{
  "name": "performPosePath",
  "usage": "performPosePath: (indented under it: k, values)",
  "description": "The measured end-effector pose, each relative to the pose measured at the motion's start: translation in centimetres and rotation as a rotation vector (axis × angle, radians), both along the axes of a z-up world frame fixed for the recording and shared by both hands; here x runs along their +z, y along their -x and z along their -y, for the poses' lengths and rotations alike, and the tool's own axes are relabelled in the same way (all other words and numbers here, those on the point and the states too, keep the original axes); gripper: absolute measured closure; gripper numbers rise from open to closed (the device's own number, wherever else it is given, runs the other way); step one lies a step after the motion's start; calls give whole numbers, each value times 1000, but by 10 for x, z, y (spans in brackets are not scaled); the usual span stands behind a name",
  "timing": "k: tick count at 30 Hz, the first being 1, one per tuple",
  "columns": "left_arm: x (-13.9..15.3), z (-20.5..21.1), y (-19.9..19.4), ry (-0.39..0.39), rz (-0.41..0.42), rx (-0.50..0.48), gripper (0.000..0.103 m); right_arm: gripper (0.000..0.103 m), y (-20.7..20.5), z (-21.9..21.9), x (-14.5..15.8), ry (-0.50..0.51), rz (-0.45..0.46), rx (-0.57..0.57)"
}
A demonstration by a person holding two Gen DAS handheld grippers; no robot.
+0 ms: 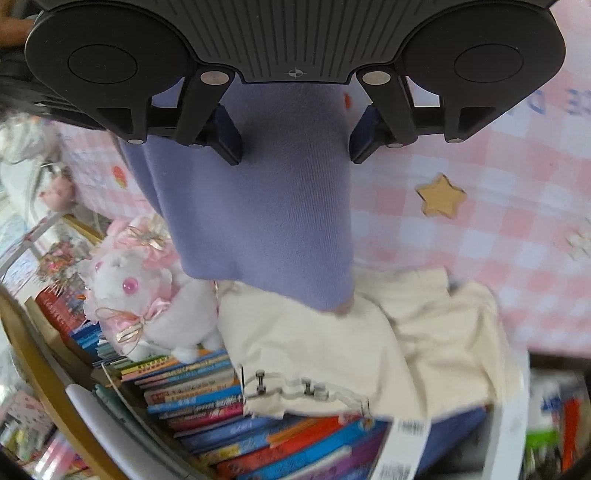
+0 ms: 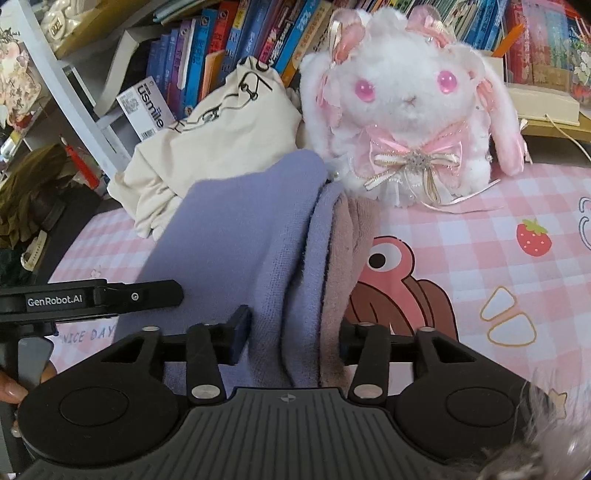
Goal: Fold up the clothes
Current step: 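Open both tools to release the folded sweater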
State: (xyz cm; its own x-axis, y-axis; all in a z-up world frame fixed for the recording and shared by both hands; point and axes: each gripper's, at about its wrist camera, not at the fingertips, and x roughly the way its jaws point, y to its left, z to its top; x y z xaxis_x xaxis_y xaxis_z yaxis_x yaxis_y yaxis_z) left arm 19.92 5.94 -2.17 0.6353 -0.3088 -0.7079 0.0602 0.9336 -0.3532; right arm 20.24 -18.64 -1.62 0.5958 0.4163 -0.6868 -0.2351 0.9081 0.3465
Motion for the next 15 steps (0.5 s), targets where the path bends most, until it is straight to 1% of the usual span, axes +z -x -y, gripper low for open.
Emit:
performPosePath:
  k: [1, 2, 3, 6, 7, 8, 9, 10, 11, 12, 15]
  values:
    - [4, 1, 4, -31, 22, 6, 32, 47, 3, 1, 3, 1, 12, -3]
    - [9, 1, 8, -50, 42, 11, 31, 43, 7, 2, 5, 7, 25, -4]
    - [13, 1, 13, -63, 61, 12, 29, 41, 12, 3, 9, 19, 38, -3]
    - [24, 3, 32, -94, 99, 12, 24, 31, 28, 5, 18, 63, 88, 1]
    - [28, 5, 40, -104, 110, 11, 23, 25, 35, 6, 22, 81, 112, 7]
    - [30, 8, 48, -117, 121, 9, 19, 22, 43, 7, 25, 99, 136, 8]
    - [32, 11, 57, -136, 131, 9, 18, 20, 51, 7, 27, 117, 159, 7]
    - [34, 15, 65, -155, 140, 11, 17, 16, 60, 8, 29, 136, 183, 7]
    - [33, 20, 73, -172, 146, 20, 14, 14, 68, 8, 30, 151, 195, 0]
    - [33, 25, 81, -189, 153, 29, 11, 13, 77, 9, 31, 166, 202, -10]
    - [29, 41, 106, -232, 177, 76, 7, 10, 101, 9, 31, 211, 223, -39]
